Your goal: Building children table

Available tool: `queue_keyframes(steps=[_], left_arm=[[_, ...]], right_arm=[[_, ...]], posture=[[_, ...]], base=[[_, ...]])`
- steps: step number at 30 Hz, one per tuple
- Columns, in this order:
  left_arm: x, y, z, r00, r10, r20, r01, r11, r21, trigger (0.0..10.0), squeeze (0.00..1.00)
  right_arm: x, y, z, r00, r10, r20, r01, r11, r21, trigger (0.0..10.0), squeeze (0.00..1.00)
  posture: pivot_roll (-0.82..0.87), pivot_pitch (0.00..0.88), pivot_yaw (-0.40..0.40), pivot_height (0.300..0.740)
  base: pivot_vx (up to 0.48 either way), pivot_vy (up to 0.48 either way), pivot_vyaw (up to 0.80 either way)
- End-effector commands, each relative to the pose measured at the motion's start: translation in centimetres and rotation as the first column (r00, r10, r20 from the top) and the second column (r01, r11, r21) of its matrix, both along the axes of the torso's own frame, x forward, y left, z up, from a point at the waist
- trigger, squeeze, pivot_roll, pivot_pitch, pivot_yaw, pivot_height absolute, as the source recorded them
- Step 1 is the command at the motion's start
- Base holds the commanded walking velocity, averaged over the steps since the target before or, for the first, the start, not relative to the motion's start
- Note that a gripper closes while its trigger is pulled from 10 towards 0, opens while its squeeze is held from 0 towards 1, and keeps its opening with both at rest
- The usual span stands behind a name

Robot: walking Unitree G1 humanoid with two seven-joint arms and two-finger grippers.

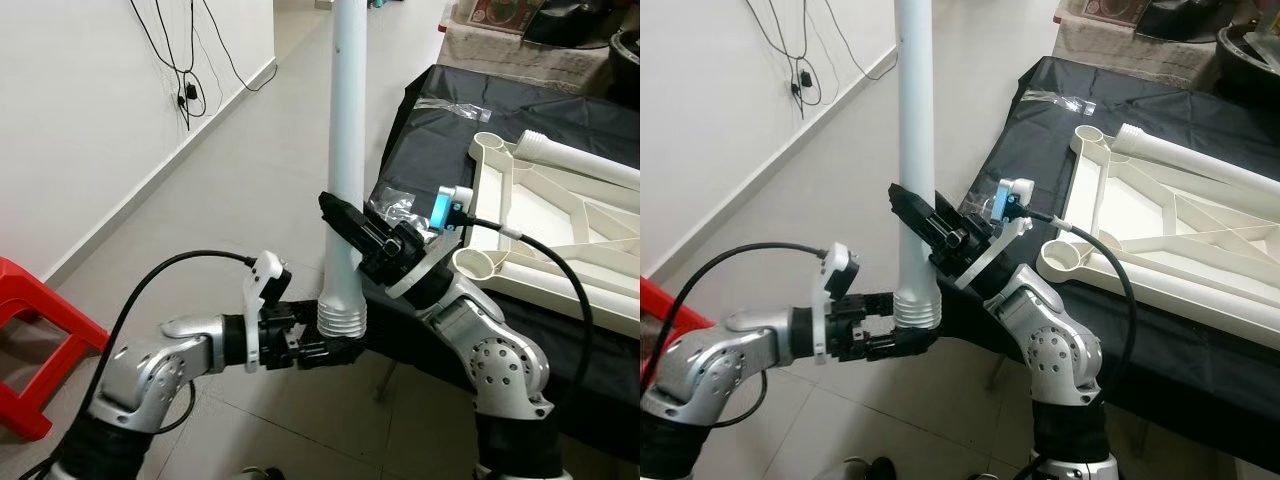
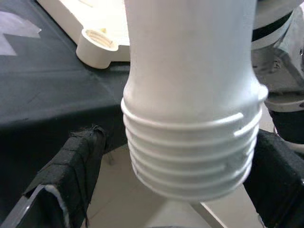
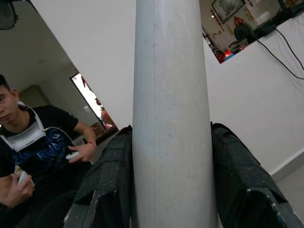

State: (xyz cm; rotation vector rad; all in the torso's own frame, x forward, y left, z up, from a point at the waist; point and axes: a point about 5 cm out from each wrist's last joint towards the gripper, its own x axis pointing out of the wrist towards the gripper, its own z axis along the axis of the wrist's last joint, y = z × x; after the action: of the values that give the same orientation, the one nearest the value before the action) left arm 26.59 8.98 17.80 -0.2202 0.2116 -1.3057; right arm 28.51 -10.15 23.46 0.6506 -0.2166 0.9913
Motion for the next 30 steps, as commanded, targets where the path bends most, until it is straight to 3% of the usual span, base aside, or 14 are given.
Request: queue_keyframes(steps=[1, 10, 11, 25, 27, 28, 29, 30], left_arm=[[0.1, -0.2, -0.1, 1.0, 0.004, -0.006, -0.004, 1.0, -0.008, 10.0, 0.0], [0.0, -1.0, 0.0, 1.0, -0.008, -0.011, 0.008, 0.999, -0.042, 10.0, 0.0], [0.0, -1.1, 0.1, 1.0, -0.012, -0.017, 0.011, 0.998, -0.059, 0.0, 0.0], [0.5, -0.7, 0.0, 0.999, 0.04, 0.013, -0.039, 0.998, -0.059, 0.0, 0.0], [0.9, -0.6, -0.3, 0.995, 0.09, 0.033, -0.09, 0.996, -0.019, 0.0, 0.0], [1.2, -0.5, -0.6, 0.991, 0.126, 0.054, -0.127, 0.992, 0.015, 10.0, 0.0], [1.2, -0.5, -0.6, 0.991, 0.126, 0.054, -0.127, 0.992, 0.015, 10.0, 0.0], [1.7, -0.3, -0.9, 0.983, 0.166, 0.083, -0.171, 0.984, 0.056, 10.0, 0.0]], right_arm=[[-0.7, 0.4, 0.1, 0.999, 0.04, 0.015, -0.04, 0.999, 0.01, 0.0, 0.0], [-1.2, 0.8, -0.2, 0.998, 0.061, 0.008, -0.061, 0.998, 0.015, 0.0, 0.0], [-1.3, 1.0, -0.2, 0.998, 0.068, 0.006, -0.068, 0.998, 0.016, 0.0, 0.0], [-1.4, 1.0, 0.0, 0.998, 0.056, 0.012, -0.057, 0.998, 0.022, 0.0, 0.0], [-1.3, 0.9, 0.0, 0.999, 0.044, 0.012, -0.044, 0.999, 0.013, 0.0, 0.0], [-1.0, 0.8, 0.0, 1.0, 0.01, 0.004, -0.01, 1.0, -0.004, 0.0, 0.0], [-1.0, 0.8, 0.0, 1.0, 0.01, 0.004, -0.01, 1.0, -0.004, 0.0, 0.0], [-0.7, 0.6, -0.1, 1.0, -0.017, -0.004, 0.017, 1.0, -0.024, 8.0, 0.0]], posture=[[0.09, 0.125, -0.039, 0.74], [0.09, 0.124, -0.04, 0.74], [0.09, 0.124, -0.04, 0.74], [0.08, 0.122, -0.035, 0.74], [0.08, 0.122, -0.036, 0.74], [0.08, 0.117, -0.037, 0.74], [0.08, 0.117, -0.037, 0.74], [0.08, 0.114, -0.036, 0.74]], base=[[0.0, 0.0, 0.0], [0.0, 0.0, 0.0], [0.0, 0.0, 0.0], [0.0, 0.0, 0.0], [0.0, 0.0, 0.0], [0.0, 0.0, 0.0], [0.0, 0.0, 0.0], [0.0, 0.0, 0.0]])
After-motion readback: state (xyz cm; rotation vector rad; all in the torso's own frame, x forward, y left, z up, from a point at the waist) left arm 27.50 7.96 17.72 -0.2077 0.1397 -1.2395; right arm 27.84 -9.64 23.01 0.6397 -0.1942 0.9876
